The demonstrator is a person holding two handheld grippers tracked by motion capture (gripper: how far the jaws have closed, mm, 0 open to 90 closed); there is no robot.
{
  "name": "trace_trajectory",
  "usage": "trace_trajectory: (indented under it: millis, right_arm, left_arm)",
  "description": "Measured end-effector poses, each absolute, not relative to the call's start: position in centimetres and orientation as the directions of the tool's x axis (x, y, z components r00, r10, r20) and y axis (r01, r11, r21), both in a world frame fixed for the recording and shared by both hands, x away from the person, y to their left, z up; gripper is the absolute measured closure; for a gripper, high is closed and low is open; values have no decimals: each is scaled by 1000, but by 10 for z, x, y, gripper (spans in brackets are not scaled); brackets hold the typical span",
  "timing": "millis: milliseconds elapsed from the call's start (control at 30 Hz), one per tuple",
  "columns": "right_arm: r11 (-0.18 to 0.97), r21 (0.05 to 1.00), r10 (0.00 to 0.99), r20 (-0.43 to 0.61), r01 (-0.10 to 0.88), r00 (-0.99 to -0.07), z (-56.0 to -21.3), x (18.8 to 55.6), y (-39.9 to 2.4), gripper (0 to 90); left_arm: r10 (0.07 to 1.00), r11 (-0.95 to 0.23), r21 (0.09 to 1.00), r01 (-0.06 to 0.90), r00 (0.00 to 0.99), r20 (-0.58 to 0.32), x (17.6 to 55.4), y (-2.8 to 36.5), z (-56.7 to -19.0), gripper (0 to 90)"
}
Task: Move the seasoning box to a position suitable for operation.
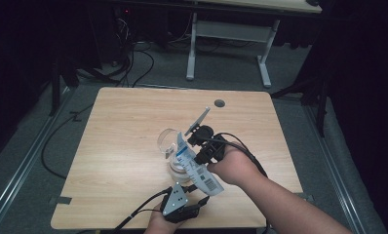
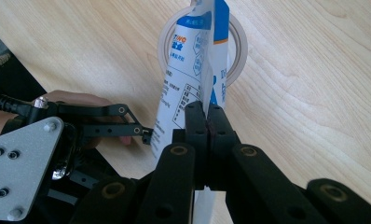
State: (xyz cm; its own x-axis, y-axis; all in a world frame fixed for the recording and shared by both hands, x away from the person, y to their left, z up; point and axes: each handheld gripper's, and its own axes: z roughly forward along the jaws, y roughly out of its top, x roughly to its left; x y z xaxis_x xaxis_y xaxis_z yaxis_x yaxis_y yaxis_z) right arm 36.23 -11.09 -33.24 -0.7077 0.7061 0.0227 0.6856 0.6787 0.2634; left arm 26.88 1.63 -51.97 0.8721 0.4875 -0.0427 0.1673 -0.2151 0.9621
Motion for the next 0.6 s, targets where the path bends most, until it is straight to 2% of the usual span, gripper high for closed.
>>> trace_trajectory:
  millis: [600]
  right_arm:
    - [684,254,704,16,684,-710,-333,361,-111,899]
  left_arm:
    - [523,-215,960,180,851,-42,274,44,-525,514]
